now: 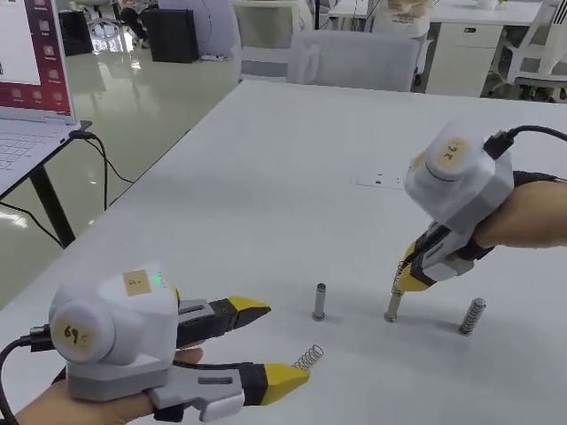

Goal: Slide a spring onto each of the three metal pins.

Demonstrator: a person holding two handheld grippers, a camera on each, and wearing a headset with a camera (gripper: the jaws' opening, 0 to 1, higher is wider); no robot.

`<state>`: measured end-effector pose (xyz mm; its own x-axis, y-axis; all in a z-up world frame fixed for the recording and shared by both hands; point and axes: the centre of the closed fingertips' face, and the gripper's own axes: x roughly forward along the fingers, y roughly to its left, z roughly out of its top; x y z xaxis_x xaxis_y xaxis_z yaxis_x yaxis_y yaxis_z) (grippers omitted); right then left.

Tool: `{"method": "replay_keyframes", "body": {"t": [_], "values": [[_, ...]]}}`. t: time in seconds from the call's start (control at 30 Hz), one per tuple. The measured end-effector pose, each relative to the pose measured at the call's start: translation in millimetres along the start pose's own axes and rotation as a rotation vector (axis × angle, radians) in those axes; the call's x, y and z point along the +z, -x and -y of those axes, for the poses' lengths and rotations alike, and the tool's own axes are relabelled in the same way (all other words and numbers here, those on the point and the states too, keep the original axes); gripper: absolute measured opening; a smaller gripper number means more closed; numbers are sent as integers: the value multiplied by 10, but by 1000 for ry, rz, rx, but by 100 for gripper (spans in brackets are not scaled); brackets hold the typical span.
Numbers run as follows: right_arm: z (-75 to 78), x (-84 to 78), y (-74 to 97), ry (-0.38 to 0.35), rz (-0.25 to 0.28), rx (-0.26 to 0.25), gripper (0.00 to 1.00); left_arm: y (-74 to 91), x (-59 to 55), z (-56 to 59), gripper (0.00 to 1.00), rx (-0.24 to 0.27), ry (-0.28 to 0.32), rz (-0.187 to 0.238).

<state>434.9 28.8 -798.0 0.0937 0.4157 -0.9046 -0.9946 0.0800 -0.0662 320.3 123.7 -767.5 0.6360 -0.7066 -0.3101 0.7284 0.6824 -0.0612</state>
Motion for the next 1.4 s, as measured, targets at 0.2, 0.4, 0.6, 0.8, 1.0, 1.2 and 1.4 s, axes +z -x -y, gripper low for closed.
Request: {"method": "replay_keyframes", "body": {"t": [0.2, 0.4, 0.6, 0.8, 1.0, 1.2, 1.4], "values": [[-26, -56, -106, -2, -24, 9, 8, 0, -10, 2, 46, -2, -1, -3], [-17, -130, -217, -7, -44, 17, 8, 1, -19, 0, 45, -1, -1, -4], [-36, -172, -285, -17, -51, 26, 8, -3, -21, 0, 45, -2, -2, -6], [-53, -207, -340, -29, -47, 30, 8, -14, -29, 1, 45, -4, -4, -10], [-18, -225, -385, -31, -47, 30, 8, -13, -35, -2, 44, -3, -7, -13], [-5, -227, -381, -35, -45, 28, 8, -16, -36, 1, 44, -4, -11, -16], [-1, -260, -359, -23, -51, 16, 11, -19, -42, 7, 44, -5, -13, -19]]}}
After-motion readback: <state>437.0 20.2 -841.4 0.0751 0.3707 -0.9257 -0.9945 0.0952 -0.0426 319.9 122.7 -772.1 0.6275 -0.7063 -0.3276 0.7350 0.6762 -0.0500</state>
